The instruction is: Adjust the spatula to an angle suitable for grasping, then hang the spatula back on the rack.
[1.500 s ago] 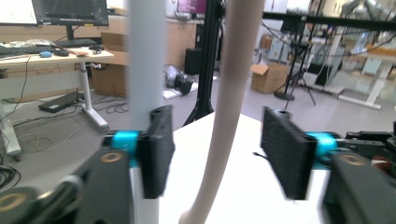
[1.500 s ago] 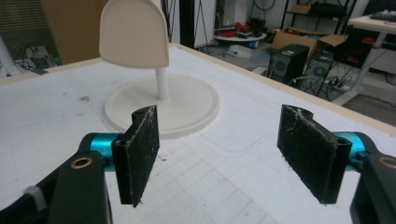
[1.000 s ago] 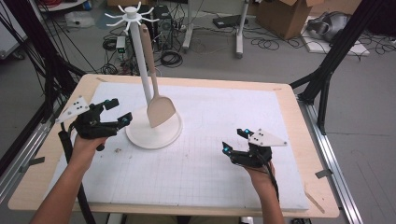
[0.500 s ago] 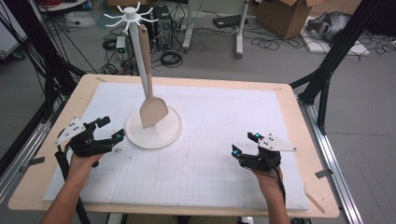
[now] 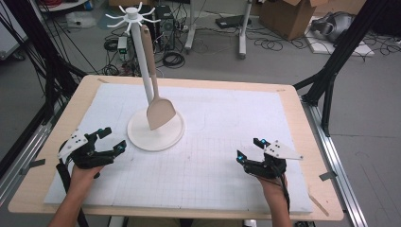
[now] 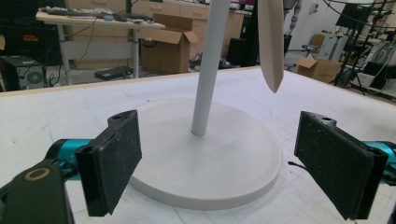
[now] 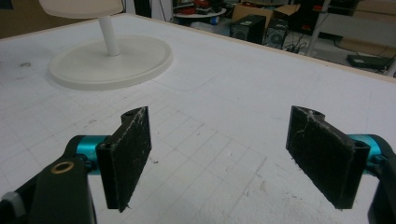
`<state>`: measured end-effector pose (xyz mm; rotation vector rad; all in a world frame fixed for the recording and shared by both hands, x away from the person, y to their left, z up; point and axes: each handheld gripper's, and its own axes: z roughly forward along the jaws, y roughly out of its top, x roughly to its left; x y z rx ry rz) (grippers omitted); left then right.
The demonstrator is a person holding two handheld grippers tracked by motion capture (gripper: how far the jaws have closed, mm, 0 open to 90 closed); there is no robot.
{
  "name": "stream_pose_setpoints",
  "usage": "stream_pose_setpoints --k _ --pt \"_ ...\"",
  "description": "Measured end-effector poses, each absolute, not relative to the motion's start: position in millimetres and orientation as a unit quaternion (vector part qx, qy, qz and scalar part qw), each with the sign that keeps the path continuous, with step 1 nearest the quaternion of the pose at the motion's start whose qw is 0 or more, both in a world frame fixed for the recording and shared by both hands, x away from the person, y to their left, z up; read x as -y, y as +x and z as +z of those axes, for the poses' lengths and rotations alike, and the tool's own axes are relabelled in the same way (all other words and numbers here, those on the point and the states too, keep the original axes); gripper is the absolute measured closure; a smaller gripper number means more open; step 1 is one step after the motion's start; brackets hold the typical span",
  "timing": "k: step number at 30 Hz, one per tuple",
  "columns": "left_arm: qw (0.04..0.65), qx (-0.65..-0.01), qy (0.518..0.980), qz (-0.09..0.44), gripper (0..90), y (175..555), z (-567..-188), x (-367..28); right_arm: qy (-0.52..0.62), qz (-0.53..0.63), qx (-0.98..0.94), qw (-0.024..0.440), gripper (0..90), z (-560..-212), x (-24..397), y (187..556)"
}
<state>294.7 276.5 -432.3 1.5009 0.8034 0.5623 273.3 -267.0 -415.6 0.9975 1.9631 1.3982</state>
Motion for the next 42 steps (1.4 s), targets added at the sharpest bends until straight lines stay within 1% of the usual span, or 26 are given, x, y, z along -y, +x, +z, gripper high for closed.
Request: stream_pose_setpoints --k 21,42 --pt "0.627 -0.356 0.648 0.246 15.2 292.7 -433.5 -279.2 0.370 0.522 -0.724 0.258 21.4 -413.0 264.4 275.7" --pt "0.624 -0.354 0.652 0.246 15.2 292.0 -434.0 -277.0 0.370 0.522 -0.721 0.266 21.5 -412.9 269.6 270.8"
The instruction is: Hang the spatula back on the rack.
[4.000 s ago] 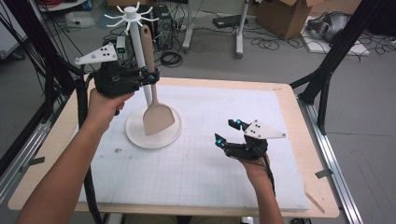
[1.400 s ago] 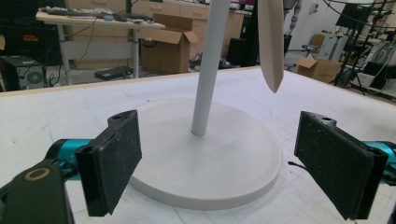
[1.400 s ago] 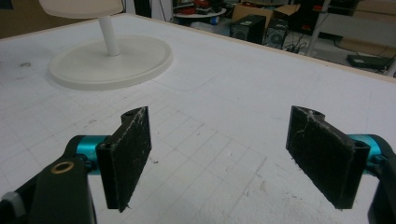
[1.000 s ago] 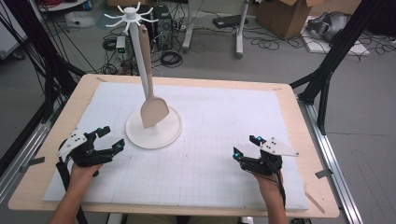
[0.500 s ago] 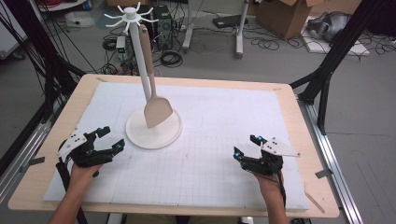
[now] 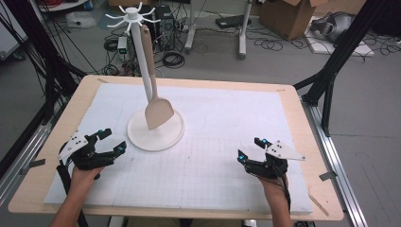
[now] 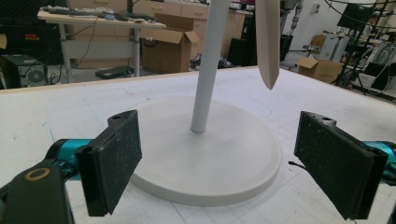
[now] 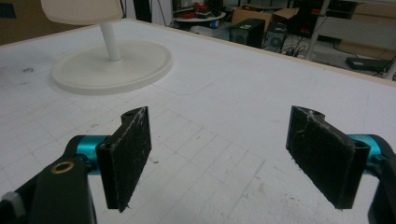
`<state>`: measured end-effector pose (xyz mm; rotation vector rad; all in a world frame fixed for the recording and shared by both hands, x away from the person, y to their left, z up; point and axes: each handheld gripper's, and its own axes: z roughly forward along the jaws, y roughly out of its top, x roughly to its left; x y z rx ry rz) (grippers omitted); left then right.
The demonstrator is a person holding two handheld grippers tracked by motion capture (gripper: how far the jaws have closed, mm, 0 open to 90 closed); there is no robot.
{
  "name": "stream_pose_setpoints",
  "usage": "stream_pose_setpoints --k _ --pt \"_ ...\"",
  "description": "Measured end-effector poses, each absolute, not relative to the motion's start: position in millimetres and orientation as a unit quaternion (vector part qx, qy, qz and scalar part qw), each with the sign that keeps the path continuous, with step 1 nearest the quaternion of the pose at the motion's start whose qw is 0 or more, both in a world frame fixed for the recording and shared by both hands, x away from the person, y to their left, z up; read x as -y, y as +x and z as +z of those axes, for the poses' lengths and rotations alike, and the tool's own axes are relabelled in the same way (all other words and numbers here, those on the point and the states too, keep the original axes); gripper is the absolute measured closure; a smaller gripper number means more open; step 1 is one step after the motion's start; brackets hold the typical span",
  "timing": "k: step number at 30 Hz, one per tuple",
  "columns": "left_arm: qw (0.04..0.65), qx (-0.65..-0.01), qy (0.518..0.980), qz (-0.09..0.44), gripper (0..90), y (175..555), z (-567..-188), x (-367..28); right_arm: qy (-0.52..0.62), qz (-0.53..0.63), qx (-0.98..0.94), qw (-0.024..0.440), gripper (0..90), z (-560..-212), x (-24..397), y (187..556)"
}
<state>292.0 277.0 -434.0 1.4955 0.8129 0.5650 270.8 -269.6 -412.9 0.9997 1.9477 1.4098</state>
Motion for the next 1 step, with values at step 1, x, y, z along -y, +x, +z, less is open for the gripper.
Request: stream_pose_setpoints --k 1 --pt "0.624 -0.354 0.652 0.246 15.2 292.3 -434.3 -276.8 0.370 0.522 -0.721 0.265 21.5 -413.1 270.0 270.5"
